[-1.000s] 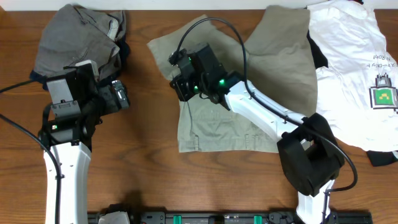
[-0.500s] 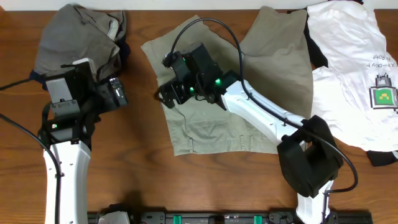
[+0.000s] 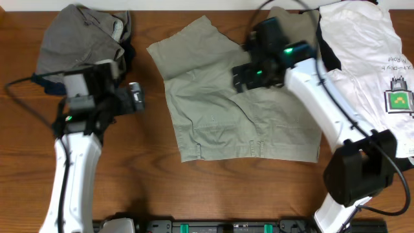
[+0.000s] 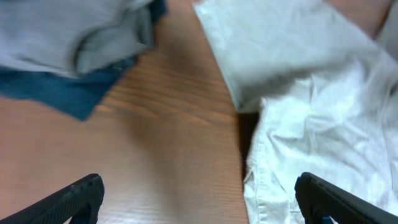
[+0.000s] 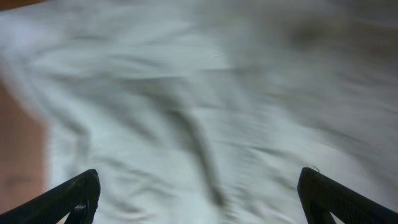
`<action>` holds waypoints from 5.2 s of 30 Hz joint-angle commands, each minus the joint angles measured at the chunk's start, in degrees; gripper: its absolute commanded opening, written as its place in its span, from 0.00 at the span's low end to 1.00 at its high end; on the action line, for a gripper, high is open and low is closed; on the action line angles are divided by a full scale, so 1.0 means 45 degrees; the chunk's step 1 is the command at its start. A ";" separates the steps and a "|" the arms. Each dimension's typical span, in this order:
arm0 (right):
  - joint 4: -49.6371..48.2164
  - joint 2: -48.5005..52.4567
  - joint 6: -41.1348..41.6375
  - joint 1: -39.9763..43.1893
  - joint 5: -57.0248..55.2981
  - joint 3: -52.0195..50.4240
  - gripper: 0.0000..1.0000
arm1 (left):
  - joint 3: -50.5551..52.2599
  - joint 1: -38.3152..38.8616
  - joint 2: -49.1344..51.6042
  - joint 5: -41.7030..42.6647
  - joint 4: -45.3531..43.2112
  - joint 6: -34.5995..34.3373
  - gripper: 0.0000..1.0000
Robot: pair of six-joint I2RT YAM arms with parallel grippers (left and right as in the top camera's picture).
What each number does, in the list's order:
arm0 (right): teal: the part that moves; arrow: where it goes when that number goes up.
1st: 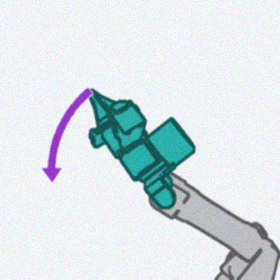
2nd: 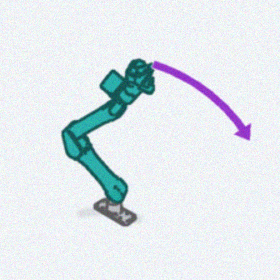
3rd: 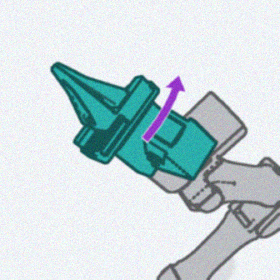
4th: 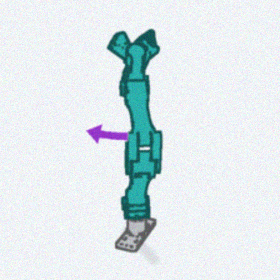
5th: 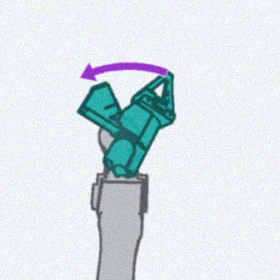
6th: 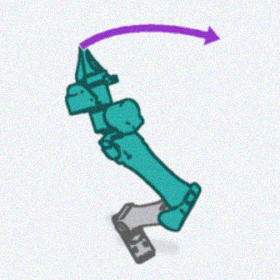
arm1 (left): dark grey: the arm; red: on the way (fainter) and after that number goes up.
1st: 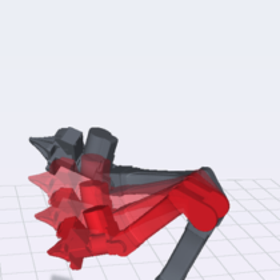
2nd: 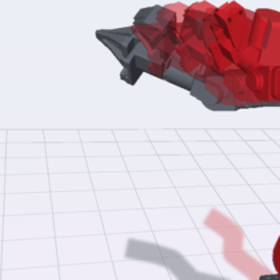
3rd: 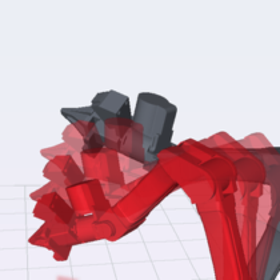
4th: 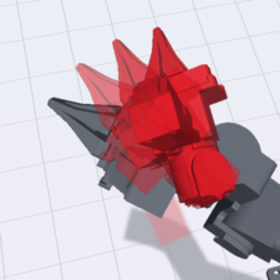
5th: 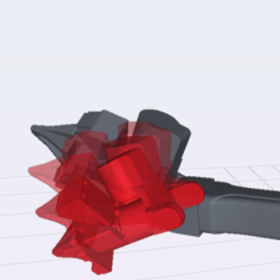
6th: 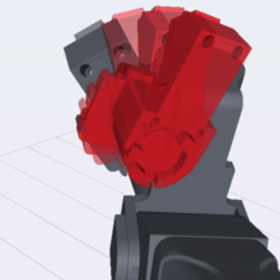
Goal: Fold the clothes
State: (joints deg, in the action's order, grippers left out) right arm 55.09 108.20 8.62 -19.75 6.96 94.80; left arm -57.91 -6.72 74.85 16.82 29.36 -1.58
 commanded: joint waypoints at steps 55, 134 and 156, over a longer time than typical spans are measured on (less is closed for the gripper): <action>-1.1477 0.2861 0.0350 0.5537 -0.1336 -0.6858 0.98 | -0.0306 0.1656 0.5566 0.0311 -0.8106 0.2589 0.98; -0.4556 -0.1710 0.0189 0.2958 0.0223 -0.4459 0.95 | -0.8019 0.1807 1.1963 -0.2215 -0.1991 0.0209 0.06; -0.2667 -0.1710 0.1394 0.2982 -0.0578 -0.4595 0.97 | -0.8019 0.0573 0.7713 -0.5673 1.0554 -0.1729 0.06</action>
State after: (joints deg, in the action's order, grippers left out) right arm 41.89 100.82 12.49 -5.80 6.61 74.26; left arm -93.73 -2.90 109.30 -5.65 75.07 -7.33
